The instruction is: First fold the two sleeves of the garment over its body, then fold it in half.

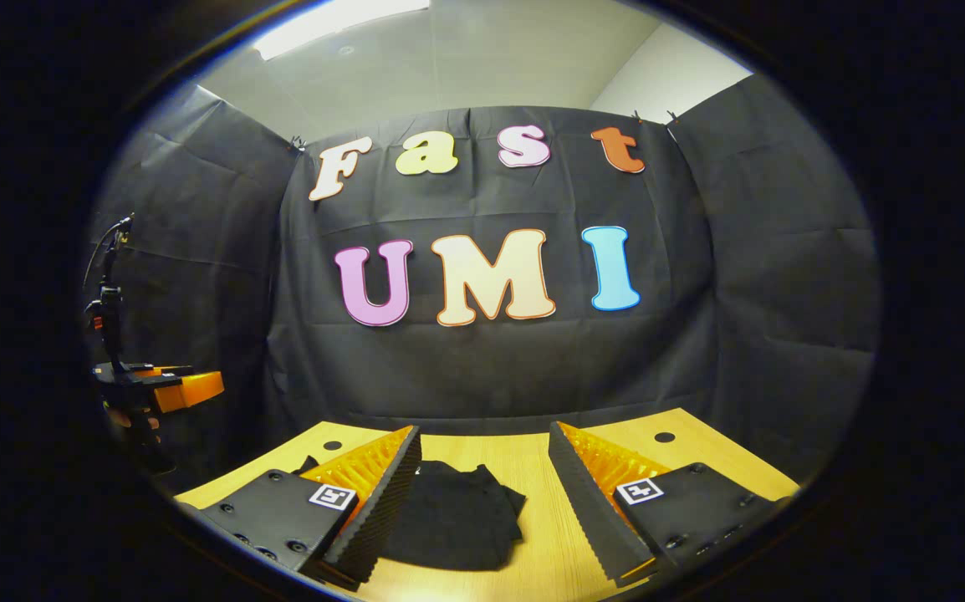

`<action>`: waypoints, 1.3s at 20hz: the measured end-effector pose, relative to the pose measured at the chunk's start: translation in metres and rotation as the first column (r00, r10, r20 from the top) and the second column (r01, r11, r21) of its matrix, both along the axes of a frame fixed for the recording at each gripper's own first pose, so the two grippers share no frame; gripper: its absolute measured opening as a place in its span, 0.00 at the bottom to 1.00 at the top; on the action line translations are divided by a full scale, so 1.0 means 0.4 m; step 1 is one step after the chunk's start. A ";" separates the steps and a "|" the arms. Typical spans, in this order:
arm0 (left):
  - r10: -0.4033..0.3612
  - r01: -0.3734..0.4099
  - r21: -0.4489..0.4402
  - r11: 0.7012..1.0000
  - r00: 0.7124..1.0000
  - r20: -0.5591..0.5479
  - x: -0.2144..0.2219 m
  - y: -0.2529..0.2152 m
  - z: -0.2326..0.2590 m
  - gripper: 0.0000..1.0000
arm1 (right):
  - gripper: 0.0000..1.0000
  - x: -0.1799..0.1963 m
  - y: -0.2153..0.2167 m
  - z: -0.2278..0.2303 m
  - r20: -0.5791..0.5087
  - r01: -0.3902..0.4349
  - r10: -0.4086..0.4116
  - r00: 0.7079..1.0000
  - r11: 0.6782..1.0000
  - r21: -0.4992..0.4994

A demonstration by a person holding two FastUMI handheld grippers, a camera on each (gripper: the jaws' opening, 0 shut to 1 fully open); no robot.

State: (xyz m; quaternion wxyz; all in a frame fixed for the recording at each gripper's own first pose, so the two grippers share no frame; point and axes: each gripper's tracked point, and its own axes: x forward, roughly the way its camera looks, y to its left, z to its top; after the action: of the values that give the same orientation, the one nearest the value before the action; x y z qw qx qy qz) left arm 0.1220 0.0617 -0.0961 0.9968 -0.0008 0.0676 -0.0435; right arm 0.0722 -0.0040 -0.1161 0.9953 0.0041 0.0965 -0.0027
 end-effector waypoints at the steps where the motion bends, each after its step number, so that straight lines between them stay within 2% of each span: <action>1: 0.006 -0.006 -0.001 1.000 1.000 0.017 -0.030 0.000 0.019 0.92 | 0.97 -0.040 -0.002 0.009 0.008 -0.003 0.003 1.000 1.000 0.010; 6: 0.019 -0.020 0.001 1.000 0.995 0.094 -0.165 -0.004 0.128 0.93 | 0.97 -0.193 -0.006 0.069 0.046 -0.015 0.014 0.999 1.000 0.024; 7: 0.015 -0.015 -0.005 1.000 0.995 0.098 -0.185 -0.009 0.140 0.93 | 0.94 -0.223 0.001 0.076 0.051 -0.026 0.024 0.998 0.999 0.024; 9: 0.003 -0.001 -0.020 1.000 0.995 0.101 -0.218 -0.026 0.163 0.92 | 1.00 -0.278 -0.003 0.099 0.071 -0.028 0.027 0.997 0.999 0.017; 12: 0.002 0.001 -0.016 1.000 0.992 0.126 -0.262 -0.038 0.204 0.93 | 0.94 -0.339 -0.003 0.116 0.089 -0.033 0.031 0.996 0.999 0.025; 17: -0.016 0.019 -0.018 1.000 0.990 0.138 -0.312 -0.067 0.226 0.92 | 0.94 -0.389 -0.019 0.146 0.115 -0.035 0.031 0.993 0.999 0.027; 19: -0.013 0.016 -0.024 1.000 0.992 0.127 -0.325 -0.070 0.225 0.92 | 0.99 -0.405 -0.021 0.152 0.119 -0.037 0.034 0.992 0.999 0.028; 20: -0.010 0.014 -0.026 1.000 0.992 0.128 -0.330 -0.069 0.229 0.92 | 0.94 -0.410 -0.025 0.155 0.123 -0.034 0.031 0.992 0.999 0.028; 21: -0.010 0.013 -0.025 1.000 0.992 0.127 -0.333 -0.071 0.232 0.92 | 0.94 -0.417 -0.030 0.158 0.127 -0.032 0.028 0.992 0.999 0.029; 23: -0.014 0.017 -0.021 1.000 0.991 0.131 -0.344 -0.076 0.237 0.92 | 1.00 -0.426 -0.032 0.160 0.127 -0.033 0.029 0.991 0.999 0.030; 24: -0.017 0.020 -0.018 1.000 0.991 0.134 -0.348 -0.080 0.241 0.92 | 0.97 -0.431 -0.035 0.161 0.124 -0.032 0.028 0.992 0.999 0.030; 26: -0.024 0.025 -0.008 1.000 0.990 0.137 -0.351 -0.089 0.247 0.92 | 0.97 -0.441 -0.042 0.165 0.126 -0.029 0.024 0.992 0.999 0.037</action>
State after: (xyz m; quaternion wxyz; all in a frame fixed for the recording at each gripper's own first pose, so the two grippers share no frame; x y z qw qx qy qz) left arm -0.0184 0.0259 0.0026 0.9984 -0.0020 -0.0010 -0.0560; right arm -0.1040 -0.0206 -0.0501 0.9991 0.0222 0.0335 0.0127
